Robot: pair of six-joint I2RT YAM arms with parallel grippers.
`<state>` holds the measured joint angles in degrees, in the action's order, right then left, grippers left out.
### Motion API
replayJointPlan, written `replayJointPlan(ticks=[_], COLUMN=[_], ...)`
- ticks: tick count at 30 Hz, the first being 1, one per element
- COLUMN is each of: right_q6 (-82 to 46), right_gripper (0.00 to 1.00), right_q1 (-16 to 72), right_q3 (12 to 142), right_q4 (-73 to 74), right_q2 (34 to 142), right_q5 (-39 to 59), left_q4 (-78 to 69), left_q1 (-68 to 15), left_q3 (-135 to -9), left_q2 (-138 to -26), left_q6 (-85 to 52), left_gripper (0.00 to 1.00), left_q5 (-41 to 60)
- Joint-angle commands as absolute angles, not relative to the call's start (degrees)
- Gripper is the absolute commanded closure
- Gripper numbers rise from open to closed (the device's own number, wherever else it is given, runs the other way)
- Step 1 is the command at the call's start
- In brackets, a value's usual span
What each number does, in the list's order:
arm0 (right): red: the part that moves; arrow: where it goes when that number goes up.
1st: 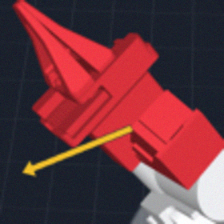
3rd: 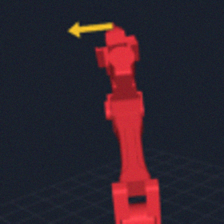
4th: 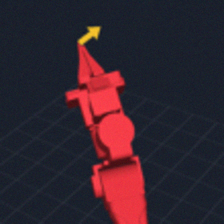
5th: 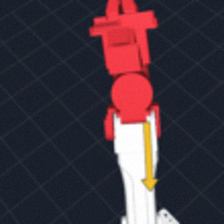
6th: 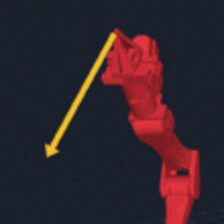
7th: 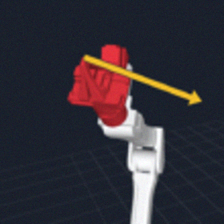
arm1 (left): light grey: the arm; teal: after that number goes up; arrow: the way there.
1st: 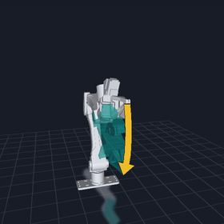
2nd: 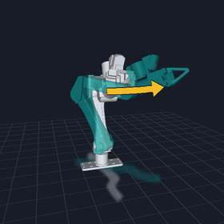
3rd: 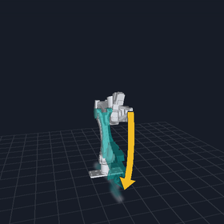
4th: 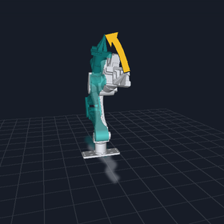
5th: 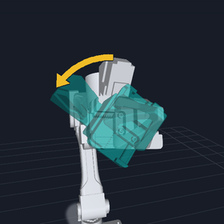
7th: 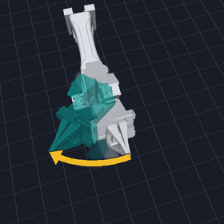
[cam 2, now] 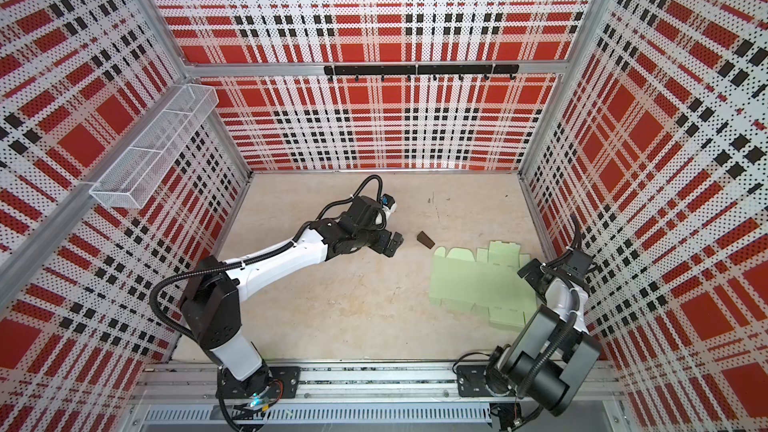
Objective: Fold the paper box
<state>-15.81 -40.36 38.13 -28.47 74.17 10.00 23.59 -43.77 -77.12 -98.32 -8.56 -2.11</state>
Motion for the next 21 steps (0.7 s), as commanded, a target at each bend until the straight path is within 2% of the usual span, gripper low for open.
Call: replayJointPlan(ticks=[1, 6, 13, 21], right_q6=[-15.2, -15.0, -15.1, -16.6], right_gripper=[0.00, 0.02, 0.18, 0.25], right_q1=[-41.3, -41.9, -41.8, -38.6], right_q3=[38.5, 38.7, 38.1, 36.8], right_q4=[-28.7, -27.9, -25.4, -23.6], right_q2=[77.2, 80.2, 83.3, 83.1], right_q5=[9.4, 13.3, 24.3, 27.4], left_q4=[22.5, 23.2, 24.9, 25.7], left_q1=[-43.7, -44.6, -45.0, -45.3], left_q3=[-76.5, -78.1, -80.3, -81.4], left_q2=[-96.2, -97.5, -98.3, -98.3], left_q6=[-9.3, -9.1, -8.5, -6.1], left_gripper=[0.01, 0.01, 0.01, 0.01], left_q5=[-2.3, -2.2, -2.1, -5.4])
